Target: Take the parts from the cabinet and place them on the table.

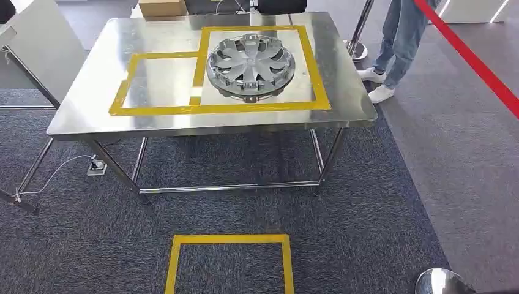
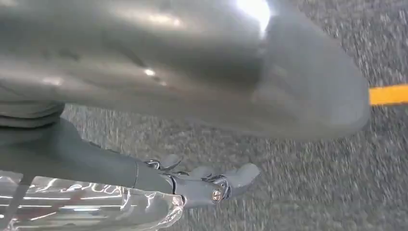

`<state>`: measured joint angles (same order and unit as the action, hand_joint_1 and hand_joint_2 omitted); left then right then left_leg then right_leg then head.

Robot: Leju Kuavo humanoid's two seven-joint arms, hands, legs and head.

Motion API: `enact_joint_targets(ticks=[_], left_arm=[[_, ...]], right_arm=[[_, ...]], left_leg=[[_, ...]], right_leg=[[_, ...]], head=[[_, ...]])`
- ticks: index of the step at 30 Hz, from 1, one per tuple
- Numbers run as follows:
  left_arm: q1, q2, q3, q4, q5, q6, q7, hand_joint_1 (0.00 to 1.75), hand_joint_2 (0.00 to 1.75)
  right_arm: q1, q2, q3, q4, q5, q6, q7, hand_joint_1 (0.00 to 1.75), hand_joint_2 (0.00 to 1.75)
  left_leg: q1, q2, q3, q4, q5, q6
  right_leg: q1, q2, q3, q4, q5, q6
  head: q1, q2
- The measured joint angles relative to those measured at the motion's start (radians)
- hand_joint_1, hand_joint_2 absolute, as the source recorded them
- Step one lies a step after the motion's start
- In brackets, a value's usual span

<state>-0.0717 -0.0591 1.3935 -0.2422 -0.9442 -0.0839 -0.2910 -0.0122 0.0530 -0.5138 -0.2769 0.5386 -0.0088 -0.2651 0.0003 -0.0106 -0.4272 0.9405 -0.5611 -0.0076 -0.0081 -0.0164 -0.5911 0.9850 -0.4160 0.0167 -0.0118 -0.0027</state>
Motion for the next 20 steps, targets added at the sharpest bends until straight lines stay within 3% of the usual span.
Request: enact_joint_targets(ticks=[1,2,3,4,5,6,7,8,9,10,11,12,13,15,16,17,18,20], left_arm=[[0.000,0.000,-0.002,0.000,-0.006,0.000,0.004,0.00,0.00],[-0.001,0.000,-0.003,0.000,-0.009,-0.001,0.006,0.00,0.00],[-0.002,0.001,-0.005,0.000,-0.011,-0.003,0.008,0.00,0.00],[-0.002,0.003,-0.008,0.000,-0.013,-0.004,0.010,0.00,0.00],[-0.002,0.005,-0.011,0.000,-0.016,-0.009,0.011,0.00,0.00],[-0.003,0.006,-0.012,0.000,-0.016,-0.010,0.013,0.00,0.00],[-0.003,0.008,-0.013,0.000,-0.016,-0.011,0.013,0.00,0.00],[-0.004,0.009,-0.013,0.000,-0.016,-0.012,0.013,0.00,0.00],[-0.005,0.010,-0.014,0.000,-0.017,-0.012,0.015,0.00,0.00],[-0.006,0.010,-0.014,0.000,-0.017,-0.012,0.017,0.00,0.00],[-0.007,0.010,-0.014,0.000,-0.017,-0.011,0.023,0.00,0.00],[-0.008,0.009,-0.015,0.000,-0.017,-0.011,0.027,0.00,0.00],[-0.009,0.009,-0.015,0.000,-0.017,-0.011,0.029,0.00,0.00],[-0.013,0.011,-0.014,0.000,-0.017,-0.010,0.034,0.00,0.00],[-0.013,0.011,-0.014,0.000,-0.017,-0.009,0.039,0.00,0.00],[-0.013,0.013,-0.014,0.001,-0.016,-0.007,0.041,0.00,0.00],[-0.012,0.011,-0.014,0.002,-0.016,-0.008,0.045,0.00,0.00],[-0.014,0.014,-0.014,0.002,-0.011,-0.008,0.045,0.00,0.00]], right_arm=[[0.000,0.000,0.000,0.009,0.003,0.006,-0.003,0.00,0.00],[-0.004,0.000,0.000,0.017,0.003,0.009,-0.008,0.00,0.00],[-0.007,0.002,0.001,0.024,0.005,0.015,-0.010,0.00,0.00],[-0.008,0.003,0.001,0.029,0.005,0.019,-0.013,0.00,0.00],[-0.011,0.003,0.001,0.033,0.006,0.022,-0.020,0.00,0.00],[-0.014,0.003,0.001,0.036,0.008,0.026,-0.022,0.00,0.00],[-0.016,0.002,0.001,0.040,0.011,0.027,-0.024,0.00,0.00],[-0.017,0.002,0.001,0.042,0.013,0.028,-0.024,0.00,0.00],[-0.018,0.002,0.001,0.044,0.015,0.029,-0.024,0.00,0.00],[-0.019,0.002,0.001,0.046,0.016,0.030,-0.024,0.00,0.00],[-0.020,0.002,0.001,0.047,0.018,0.030,-0.024,0.00,0.00],[-0.023,-0.001,0.001,0.047,0.020,0.030,-0.021,0.00,0.00],[-0.026,-0.002,0.001,0.049,0.024,0.030,-0.018,0.00,0.00],[-0.028,-0.005,0.001,0.053,0.027,0.030,-0.005,0.00,0.00],[-0.028,-0.011,0.001,0.054,0.029,0.030,0.005,0.00,0.00],[-0.029,-0.010,0.001,0.059,0.033,0.030,0.013,0.00,0.00],[-0.032,-0.017,0.001,0.059,0.035,0.030,0.023,0.00,0.00],[-0.032,-0.019,0.000,0.059,0.039,0.030,0.035,0.00,0.00]], left_leg=[[0.001,0.002,-0.018,-0.001,0.008,0.012],[0.006,0.008,-0.023,-0.001,0.019,0.028],[0.005,0.011,-0.036,-0.001,0.027,0.040],[0.003,0.012,-0.045,0.000,0.035,0.046],[0.000,0.015,-0.059,0.000,0.047,0.049],[-0.004,0.018,-0.073,0.002,0.058,0.051],[-0.007,0.019,-0.087,0.004,0.067,0.052],[-0.010,0.021,-0.101,0.008,0.076,0.052],[-0.013,0.021,-0.108,0.012,0.083,0.052],[-0.015,0.021,-0.118,0.016,0.089,0.052],[-0.018,0.020,-0.126,0.019,0.096,0.051],[-0.019,0.020,-0.131,0.021,0.102,0.048],[-0.022,0.021,-0.135,0.024,0.111,0.042],[-0.016,0.024,-0.144,0.024,0.126,0.033],[-0.018,0.023,-0.148,0.023,0.137,0.027],[-0.019,0.019,-0.156,0.031,0.122,0.021],[-0.018,0.012,-0.167,0.049,0.081,0.010],[-0.008,0.011,-0.196,0.170,-0.042,-0.003]], right_leg=[[0.000,0.000,-0.005,0.000,0.008,0.007],[-0.003,0.002,-0.011,0.009,-0.011,0.011],[-0.003,0.003,-0.028,0.047,-0.066,0.015],[-0.003,0.004,-0.045,0.104,-0.120,0.017],[-0.003,0.005,-0.071,0.199,-0.185,0.020],[-0.002,0.006,-0.090,0.282,-0.222,0.020],[-0.002,0.007,-0.093,0.331,-0.225,0.019],[-0.001,0.007,-0.074,0.335,-0.201,0.014],[0.000,0.007,-0.033,0.293,-0.162,0.008],[0.002,0.008,0.015,0.228,-0.131,0.000],[0.005,0.009,0.086,0.124,-0.105,-0.011],[0.012,0.011,0.154,0.016,-0.120,-0.024],[0.011,0.010,0.184,-0.044,-0.131,-0.022],[0.019,0.011,0.174,-0.044,-0.130,-0.023],[0.017,0.011,0.163,-0.047,-0.119,-0.028],[0.005,0.007,0.153,-0.050,-0.106,-0.034],[0.005,0.006,0.138,-0.048,-0.097,-0.043],[0.005,0.005,0.108,-0.043,-0.076,-0.045]], head=[[0.002,0.000],[0.000,0.000],[0.007,0.000],[0.009,0.000],[0.011,0.000],[0.010,0.000],[0.011,0.000],[0.010,0.000],[0.010,0.000],[0.010,0.000],[0.010,0.000],[0.010,0.000],[0.008,0.000],[0.011,0.000],[0.008,0.000],[0.012,0.000],[0.008,0.000],[0.001,0.000]])
